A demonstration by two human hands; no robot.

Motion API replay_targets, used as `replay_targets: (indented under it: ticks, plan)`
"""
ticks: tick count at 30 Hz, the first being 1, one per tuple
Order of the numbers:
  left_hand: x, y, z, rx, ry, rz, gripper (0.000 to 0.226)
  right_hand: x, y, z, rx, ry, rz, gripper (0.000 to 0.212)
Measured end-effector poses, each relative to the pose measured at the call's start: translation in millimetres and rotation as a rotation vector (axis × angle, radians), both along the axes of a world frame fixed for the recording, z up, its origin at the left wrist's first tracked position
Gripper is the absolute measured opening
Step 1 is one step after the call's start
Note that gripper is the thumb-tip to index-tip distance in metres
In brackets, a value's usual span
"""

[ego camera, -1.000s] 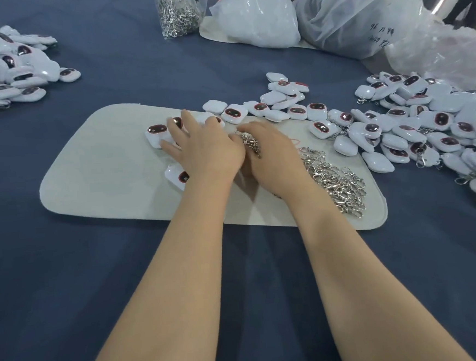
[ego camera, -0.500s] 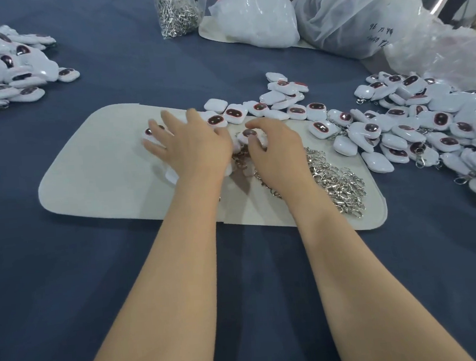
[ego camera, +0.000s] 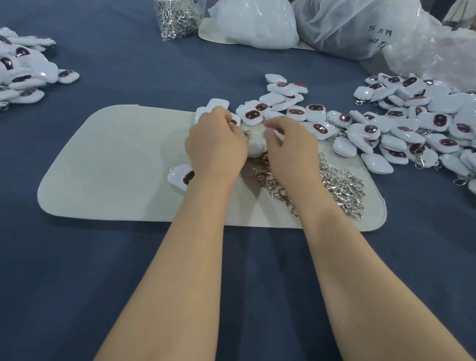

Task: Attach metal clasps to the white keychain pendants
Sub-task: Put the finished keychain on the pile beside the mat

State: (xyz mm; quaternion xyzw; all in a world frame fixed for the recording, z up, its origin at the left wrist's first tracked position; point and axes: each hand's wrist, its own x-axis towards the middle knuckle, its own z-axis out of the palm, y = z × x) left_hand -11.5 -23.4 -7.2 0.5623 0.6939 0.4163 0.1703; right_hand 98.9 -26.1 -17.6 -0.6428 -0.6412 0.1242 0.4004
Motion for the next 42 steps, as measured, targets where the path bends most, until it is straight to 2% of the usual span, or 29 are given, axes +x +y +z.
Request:
replay_targets:
  ticks: [3, 5, 6, 9, 12, 14, 17, 20, 22, 24, 27, 29, 32, 35, 39, 42]
  plan:
    - [6.6, -0.5, 1.8, 0.082, -0.115, -0.090, 0.026, 3.3, 1.7, 11.4, 0.077, 0.513, -0.064, 0.016]
    - [15.2, -2.5, 3.8, 0.133, -0.182, -0.196, 0.022, 4.9, 2.2, 17.1, 0.014, 0.890, -0.031, 0.016]
    - [20.0, -3.5, 4.1, 0.142, -0.190, -0.246, 0.022, 5.4, 2.7, 17.4, -0.018, 1.015, 0.002, 0.015]
    - [29.7, -5.6, 2.9, 0.120, -0.184, -0.334, 0.021, 4.6, 3.4, 16.7, -0.051, 1.100, 0.047, 0.016]
    - [30.0, -6.6, 2.7, 0.138, -0.219, -0.315, 0.015, 2.7, 4.9, 15.4, -0.035, 0.952, 0.065, 0.016]
    - [27.3, -6.9, 4.8, 0.158, -0.279, -0.241, 0.010, 1.3, 4.3, 13.2, 0.012, 0.684, 0.015, 0.015]
    - [20.0, -4.9, 10.2, 0.177, -0.476, -0.087, 0.005, -0.2, -1.0, 9.7, 0.069, 0.262, -0.021, 0.017]
    - [12.8, -4.6, 15.2, 0.179, -0.741, 0.030, 0.008, 0.0, -1.4, 3.4, -0.098, -0.077, 0.072, 0.024]
    - [9.3, -3.7, 15.6, 0.167, -0.881, 0.056, 0.011, -2.0, -1.8, 1.6, -0.227, -0.229, 0.100, 0.030]
    - [6.5, -1.3, 14.4, 0.127, -0.941, 0.076, 0.016, -3.4, -0.6, 1.3, -0.241, -0.281, 0.088, 0.031]
    - [4.2, 1.6, 12.0, 0.072, -1.046, 0.079, 0.024, -3.1, 0.9, -0.4, -0.160, -0.252, 0.083, 0.034]
    - [5.3, 1.5, 12.1, 0.075, -1.089, 0.065, 0.028, -0.2, 1.1, 0.5, -0.085, -0.116, 0.047, 0.034]
    - [7.7, 1.3, 11.0, 0.102, -1.085, 0.026, 0.024, 11.1, 2.3, 3.1, 0.022, 0.058, -0.119, 0.034]
    - [8.8, 0.4, 9.0, 0.084, -1.064, -0.063, 0.033, 27.6, 5.9, 1.6, 0.017, 0.019, -0.299, 0.032]
    - [11.3, -3.6, 11.5, -0.064, -0.943, -0.194, 0.077, 38.9, 7.9, -0.4, -0.053, -0.089, -0.442, 0.034]
    - [14.6, -5.8, 12.7, -0.092, -0.908, -0.247, 0.076, 39.5, 7.6, -0.6, -0.105, -0.128, -0.443, 0.033]
